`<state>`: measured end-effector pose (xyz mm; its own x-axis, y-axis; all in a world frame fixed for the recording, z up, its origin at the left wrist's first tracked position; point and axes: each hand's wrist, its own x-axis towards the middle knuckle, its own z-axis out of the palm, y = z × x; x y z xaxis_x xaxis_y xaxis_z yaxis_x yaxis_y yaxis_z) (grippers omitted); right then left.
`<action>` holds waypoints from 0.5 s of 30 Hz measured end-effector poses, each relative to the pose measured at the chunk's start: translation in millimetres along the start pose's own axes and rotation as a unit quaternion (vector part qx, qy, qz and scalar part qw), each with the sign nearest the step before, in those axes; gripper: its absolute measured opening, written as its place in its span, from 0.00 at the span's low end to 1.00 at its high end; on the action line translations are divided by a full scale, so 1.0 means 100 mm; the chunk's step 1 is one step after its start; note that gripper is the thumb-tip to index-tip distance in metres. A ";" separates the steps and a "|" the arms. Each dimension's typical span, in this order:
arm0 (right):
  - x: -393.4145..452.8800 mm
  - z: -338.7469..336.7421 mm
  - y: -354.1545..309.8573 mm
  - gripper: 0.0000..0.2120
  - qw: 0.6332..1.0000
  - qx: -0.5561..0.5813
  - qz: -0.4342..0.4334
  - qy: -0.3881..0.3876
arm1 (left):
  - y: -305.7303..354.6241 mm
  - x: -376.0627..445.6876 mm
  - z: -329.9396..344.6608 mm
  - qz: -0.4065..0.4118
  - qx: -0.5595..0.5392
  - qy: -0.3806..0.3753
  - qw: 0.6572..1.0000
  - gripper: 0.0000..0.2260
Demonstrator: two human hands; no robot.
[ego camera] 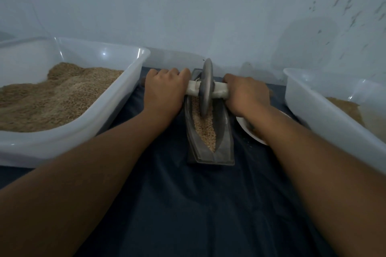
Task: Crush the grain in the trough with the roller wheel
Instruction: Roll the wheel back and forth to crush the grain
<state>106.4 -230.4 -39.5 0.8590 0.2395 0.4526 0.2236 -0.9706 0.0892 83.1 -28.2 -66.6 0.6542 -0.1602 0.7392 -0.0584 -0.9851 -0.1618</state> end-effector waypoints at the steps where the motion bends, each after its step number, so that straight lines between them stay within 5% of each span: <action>1: -0.03 0.00 -0.01 0.12 1.000 0.002 0.000 0.008 | 0.00 -0.02 -0.01 0.002 0.004 0.003 1.000 0.03; 15: -0.58 -0.07 -0.11 0.04 0.995 0.016 0.013 0.093 | 0.11 -0.36 -0.31 -0.008 0.012 0.028 1.000 0.07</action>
<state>50.6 -233.5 -60.2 0.7653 0.2024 0.6110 0.2195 -0.9744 0.0479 35.3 -34.8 -74.3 0.6122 -0.1481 0.7767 -0.0288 -0.9858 -0.1652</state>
